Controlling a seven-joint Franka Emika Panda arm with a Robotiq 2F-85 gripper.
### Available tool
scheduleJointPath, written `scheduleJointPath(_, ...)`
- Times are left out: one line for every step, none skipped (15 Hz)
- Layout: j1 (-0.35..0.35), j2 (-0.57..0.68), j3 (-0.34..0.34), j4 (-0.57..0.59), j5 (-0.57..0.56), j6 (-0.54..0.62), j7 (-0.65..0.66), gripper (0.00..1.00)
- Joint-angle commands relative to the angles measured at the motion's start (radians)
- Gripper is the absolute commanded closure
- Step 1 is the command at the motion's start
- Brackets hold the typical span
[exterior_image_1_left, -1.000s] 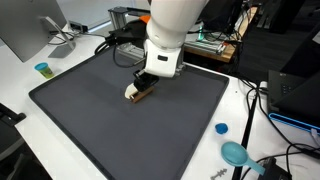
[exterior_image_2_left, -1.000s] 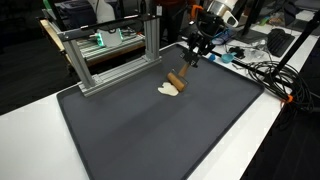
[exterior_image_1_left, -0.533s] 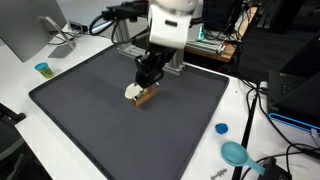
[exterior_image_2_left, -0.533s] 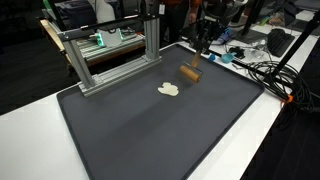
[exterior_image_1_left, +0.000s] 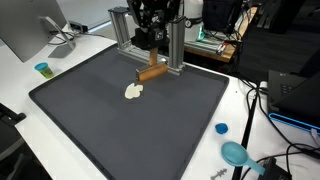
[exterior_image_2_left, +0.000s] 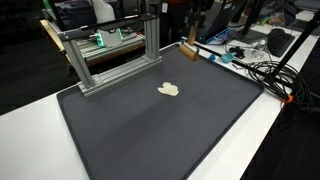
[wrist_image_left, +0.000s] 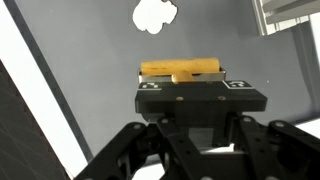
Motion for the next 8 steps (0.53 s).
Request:
scheduleJointPath(0.022,0.009,-0.002,-0.014,0.11,0.001,0.132,0.78)
scheduleJointPath(0.02,-0.02,0.001,-0.057,0.157,0.016,0.154,0.78)
scheduleJointPath(0.021,-0.056,0.001,-0.106,0.187,0.032,0.196,0.78)
scheduleJointPath(0.016,-0.113,-0.001,-0.171,0.224,0.042,0.224,0.78)
scheduleJointPath(0.01,-0.162,-0.005,-0.225,0.265,0.047,0.243,0.78)
scheduleJointPath(0.0,-0.216,-0.015,-0.279,0.309,0.042,0.25,0.78)
scheduleJointPath(-0.003,-0.254,-0.028,-0.317,0.341,0.037,0.267,0.78)
scheduleJointPath(-0.005,-0.3,-0.044,-0.361,0.375,0.03,0.279,0.78)
